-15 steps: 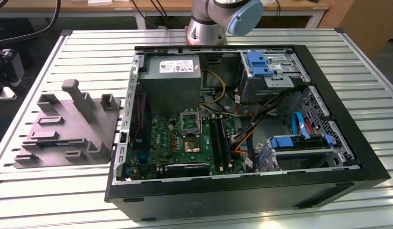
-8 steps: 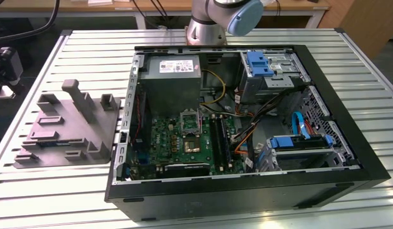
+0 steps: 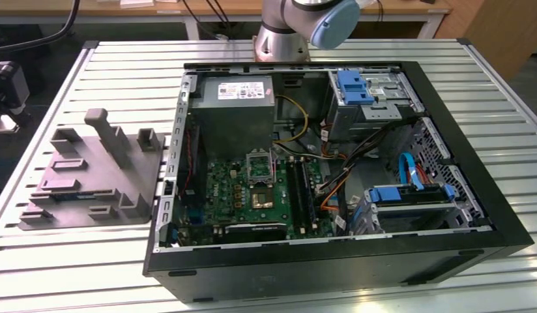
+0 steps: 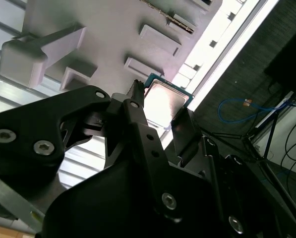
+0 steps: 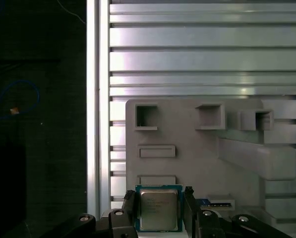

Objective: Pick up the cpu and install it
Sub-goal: 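Pick up the cpu and move it towards the insertion slot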

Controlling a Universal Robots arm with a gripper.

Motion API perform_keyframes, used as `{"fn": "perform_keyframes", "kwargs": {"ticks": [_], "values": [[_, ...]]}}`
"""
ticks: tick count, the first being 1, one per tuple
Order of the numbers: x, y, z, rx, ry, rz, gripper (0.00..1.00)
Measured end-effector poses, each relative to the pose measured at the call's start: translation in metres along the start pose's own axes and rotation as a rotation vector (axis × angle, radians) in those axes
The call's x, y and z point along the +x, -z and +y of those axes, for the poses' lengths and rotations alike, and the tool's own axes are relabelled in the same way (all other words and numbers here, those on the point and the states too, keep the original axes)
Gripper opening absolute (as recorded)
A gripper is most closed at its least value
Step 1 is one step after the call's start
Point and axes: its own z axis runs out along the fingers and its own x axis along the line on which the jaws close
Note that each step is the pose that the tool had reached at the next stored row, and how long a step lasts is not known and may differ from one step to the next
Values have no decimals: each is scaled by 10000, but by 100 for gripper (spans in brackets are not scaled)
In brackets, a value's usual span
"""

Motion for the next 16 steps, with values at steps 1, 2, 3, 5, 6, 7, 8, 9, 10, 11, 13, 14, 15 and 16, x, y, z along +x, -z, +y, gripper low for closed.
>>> {"fn": "perform_keyframes", "kwargs": {"ticks": [1,2,3,5,6,7,8,9,10,11,13,14,15,16], "values": [[0,5,0,1,0,0,47],[0,10,0,0,0,0,47],[0,15,0,0,0,0,47],[0,24,1,1,0,0,47],[0,29,1,1,0,0,47],[0,33,1,1,0,0,47],[0,37,1,1,0,-1,47],[0,41,1,2,0,0,47],[0,46,1,2,0,0,47],[0,51,2,2,0,0,47],[0,58,2,2,0,-1,47],[0,63,2,2,0,0,47],[0,67,2,3,0,0,47],[0,72,2,3,0,1,47]]}}
